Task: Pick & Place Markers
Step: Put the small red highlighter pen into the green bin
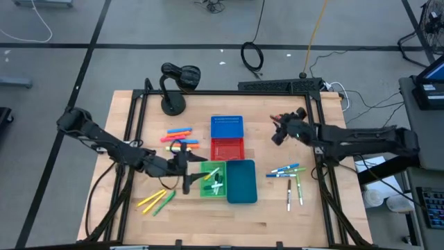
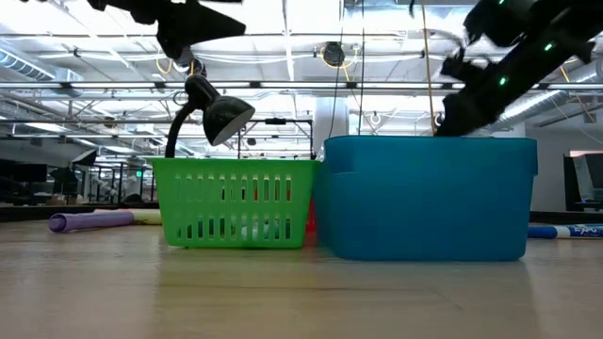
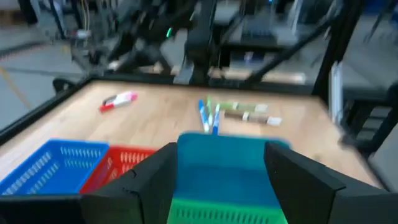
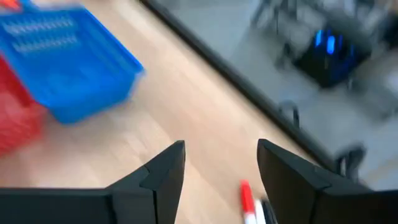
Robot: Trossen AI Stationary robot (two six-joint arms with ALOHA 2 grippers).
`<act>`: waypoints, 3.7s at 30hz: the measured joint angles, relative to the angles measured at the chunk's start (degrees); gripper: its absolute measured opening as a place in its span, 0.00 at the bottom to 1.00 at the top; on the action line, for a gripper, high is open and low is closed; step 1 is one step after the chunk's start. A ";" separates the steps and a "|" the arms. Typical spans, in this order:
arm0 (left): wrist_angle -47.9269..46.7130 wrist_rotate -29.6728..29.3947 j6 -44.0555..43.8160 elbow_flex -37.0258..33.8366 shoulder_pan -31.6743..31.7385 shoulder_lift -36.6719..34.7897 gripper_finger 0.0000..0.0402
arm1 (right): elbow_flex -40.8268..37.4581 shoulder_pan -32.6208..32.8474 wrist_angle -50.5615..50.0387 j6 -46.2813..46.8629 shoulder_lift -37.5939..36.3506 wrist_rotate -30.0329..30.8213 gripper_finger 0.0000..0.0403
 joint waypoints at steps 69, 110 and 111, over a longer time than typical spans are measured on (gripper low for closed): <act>3.56 0.05 -1.14 -3.31 2.39 -1.71 0.61 | -4.17 -28.17 8.84 2.28 23.78 -24.60 0.21; 33.07 6.57 8.65 -3.03 9.31 14.16 0.61 | -4.81 12.91 54.82 -7.16 11.91 -41.38 0.05; 36.58 7.09 9.62 -2.35 9.77 16.38 0.61 | -4.04 13.92 54.53 -7.89 12.96 -41.02 0.05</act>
